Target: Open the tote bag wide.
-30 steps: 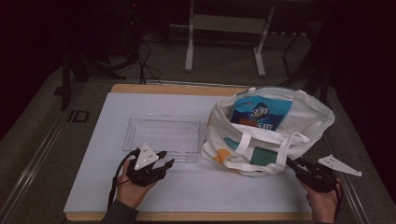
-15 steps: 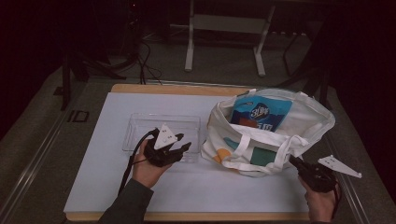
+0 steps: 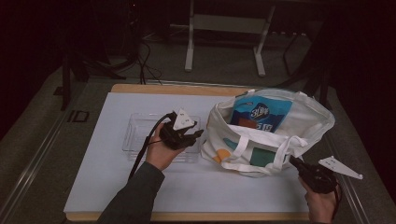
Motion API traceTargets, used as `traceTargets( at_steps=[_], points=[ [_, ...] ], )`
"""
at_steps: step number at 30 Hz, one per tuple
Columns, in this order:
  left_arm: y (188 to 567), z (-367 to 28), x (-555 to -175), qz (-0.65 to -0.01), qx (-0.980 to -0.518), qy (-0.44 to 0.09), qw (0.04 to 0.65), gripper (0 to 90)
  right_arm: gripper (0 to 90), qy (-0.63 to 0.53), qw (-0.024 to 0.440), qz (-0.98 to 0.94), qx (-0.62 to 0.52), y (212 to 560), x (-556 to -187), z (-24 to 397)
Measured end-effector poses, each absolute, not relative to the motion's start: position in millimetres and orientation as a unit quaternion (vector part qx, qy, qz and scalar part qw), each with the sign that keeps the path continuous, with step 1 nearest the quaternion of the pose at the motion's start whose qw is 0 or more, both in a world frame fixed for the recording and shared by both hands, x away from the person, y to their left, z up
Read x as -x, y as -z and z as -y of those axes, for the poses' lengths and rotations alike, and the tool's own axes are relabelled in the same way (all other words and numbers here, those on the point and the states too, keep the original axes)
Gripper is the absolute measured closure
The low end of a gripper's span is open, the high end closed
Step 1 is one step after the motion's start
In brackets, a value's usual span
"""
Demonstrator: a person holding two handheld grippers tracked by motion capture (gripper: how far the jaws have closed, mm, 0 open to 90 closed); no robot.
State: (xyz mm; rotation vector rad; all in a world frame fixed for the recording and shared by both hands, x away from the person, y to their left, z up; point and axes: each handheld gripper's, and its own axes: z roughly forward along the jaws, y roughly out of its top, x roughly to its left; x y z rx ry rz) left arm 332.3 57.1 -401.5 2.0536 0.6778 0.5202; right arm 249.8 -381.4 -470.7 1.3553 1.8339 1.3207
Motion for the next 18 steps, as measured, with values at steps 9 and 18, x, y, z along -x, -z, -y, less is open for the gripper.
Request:
traceTargets(
  at_steps=[9,18],
  points=[
    [397,-37,-351,-0.282,-0.827,-0.208,0.440,60.7,89.3,-0.491,0.249,-0.673,-0.494,468,-248,381],
    [399,-31,-356,-0.277,-0.827,-0.210,0.441,83.3,89.3,-0.494,0.251,-0.673,-0.491,467,-247,381]
  ],
)
